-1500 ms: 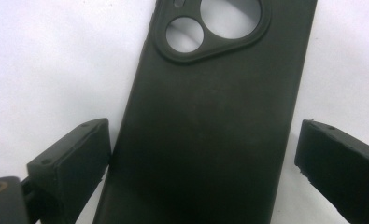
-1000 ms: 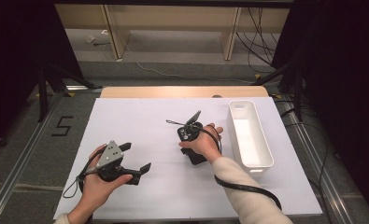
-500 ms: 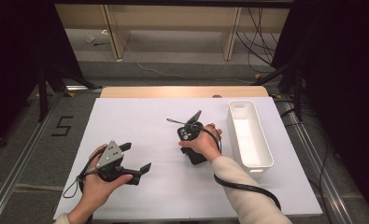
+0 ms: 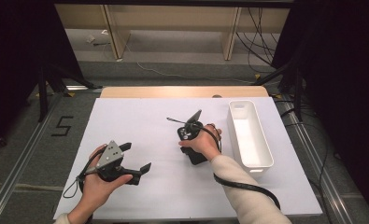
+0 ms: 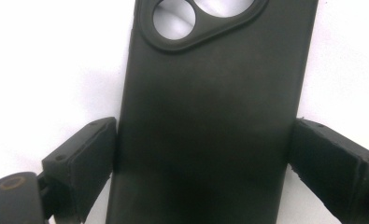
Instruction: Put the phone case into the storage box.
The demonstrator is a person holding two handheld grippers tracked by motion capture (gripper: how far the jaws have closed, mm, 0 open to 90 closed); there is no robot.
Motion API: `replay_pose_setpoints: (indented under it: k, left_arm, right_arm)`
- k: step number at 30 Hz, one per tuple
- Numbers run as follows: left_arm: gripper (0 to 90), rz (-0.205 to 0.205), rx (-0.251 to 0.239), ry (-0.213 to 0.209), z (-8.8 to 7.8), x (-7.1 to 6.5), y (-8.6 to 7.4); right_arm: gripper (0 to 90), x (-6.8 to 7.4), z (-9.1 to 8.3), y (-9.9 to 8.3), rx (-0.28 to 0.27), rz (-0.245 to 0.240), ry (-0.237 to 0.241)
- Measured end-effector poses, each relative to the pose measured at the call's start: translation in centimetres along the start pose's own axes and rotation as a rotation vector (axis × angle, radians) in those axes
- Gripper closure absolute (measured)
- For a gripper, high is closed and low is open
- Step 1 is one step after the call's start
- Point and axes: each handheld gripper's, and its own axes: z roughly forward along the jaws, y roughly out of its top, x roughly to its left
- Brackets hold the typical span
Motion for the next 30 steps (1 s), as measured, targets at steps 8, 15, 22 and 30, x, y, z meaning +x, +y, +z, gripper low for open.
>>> replay_pose_setpoints:
  k: [8,15,22,30]
  left_arm:
    - [0.0,0.0,0.0,0.0,-0.01,0.01,0.0]
    - [0.0,-0.002,-0.001,0.001,-0.02,0.01,0.0]
    - [0.0,-0.003,-0.002,0.001,-0.03,0.02,0.0]
    - [0.0,-0.003,-0.002,0.002,-0.03,0.03,0.01]
  right_arm:
    - [11.8,0.08,-0.02,0.09,0.007,0.018,-0.003]
    - [13.2,0.1,-0.08,0.09,0.006,0.027,0.0]
    - [14.3,0.08,-0.13,0.09,0.003,0.039,-0.001]
    - [15.0,0.07,-0.18,0.08,-0.002,0.056,0.0]
